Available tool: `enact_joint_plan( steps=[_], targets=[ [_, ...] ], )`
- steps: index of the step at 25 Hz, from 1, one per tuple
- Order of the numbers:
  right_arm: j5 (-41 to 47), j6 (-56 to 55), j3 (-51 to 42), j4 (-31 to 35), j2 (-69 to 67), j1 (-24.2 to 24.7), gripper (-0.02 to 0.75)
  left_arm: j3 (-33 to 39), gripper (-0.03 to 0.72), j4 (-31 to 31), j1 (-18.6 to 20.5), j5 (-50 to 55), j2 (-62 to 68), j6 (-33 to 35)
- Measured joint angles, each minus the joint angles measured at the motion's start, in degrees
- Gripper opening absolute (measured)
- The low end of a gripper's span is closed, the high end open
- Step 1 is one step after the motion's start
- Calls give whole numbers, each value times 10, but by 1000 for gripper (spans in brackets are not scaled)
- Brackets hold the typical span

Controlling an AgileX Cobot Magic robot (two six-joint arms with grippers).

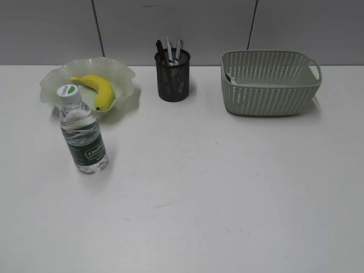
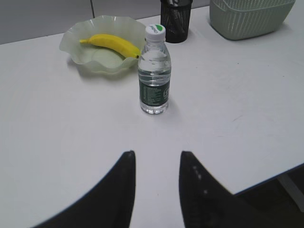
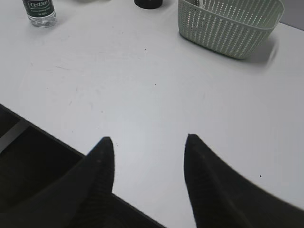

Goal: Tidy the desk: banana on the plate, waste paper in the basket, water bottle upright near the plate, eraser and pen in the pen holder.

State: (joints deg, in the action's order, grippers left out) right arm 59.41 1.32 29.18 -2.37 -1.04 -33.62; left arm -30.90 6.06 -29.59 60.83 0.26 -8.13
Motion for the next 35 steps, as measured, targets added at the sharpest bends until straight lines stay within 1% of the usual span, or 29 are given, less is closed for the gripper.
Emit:
enact_joint_plan(
  steps=[4, 6, 8, 10, 12, 14, 16, 19, 21, 35],
  targets=[
    [0, 0, 0, 0, 0, 5, 388, 0, 238, 0, 3, 0, -3, 0],
    [0, 0, 0, 0, 0, 30, 388, 0, 238, 0, 22, 0, -6, 0],
    [0, 0, 0, 0, 0, 70, 388, 0, 238, 0, 62, 0, -6, 0],
    [0, 0, 0, 0, 0, 120, 386, 0, 238, 0, 109, 0, -6, 0],
    [0, 0, 0, 0, 0, 176, 384, 0, 238, -1, 164, 0, -6, 0],
    [0, 0, 0, 0, 0, 222, 384, 0, 238, -1, 208, 0, -6, 0],
    [0, 0, 0, 0, 0, 262, 384, 0, 238, -1, 239, 0, -6, 0],
    [0, 0, 0, 0, 5, 295, 383, 0, 238, -1, 251, 0, -6, 0],
    [0, 0, 0, 0, 13, 302, 383, 0, 238, -1, 251, 0, -6, 0],
    [0, 0, -1, 0, 14, 303, 383, 0, 238, -1, 252, -1, -6, 0]
  ],
)
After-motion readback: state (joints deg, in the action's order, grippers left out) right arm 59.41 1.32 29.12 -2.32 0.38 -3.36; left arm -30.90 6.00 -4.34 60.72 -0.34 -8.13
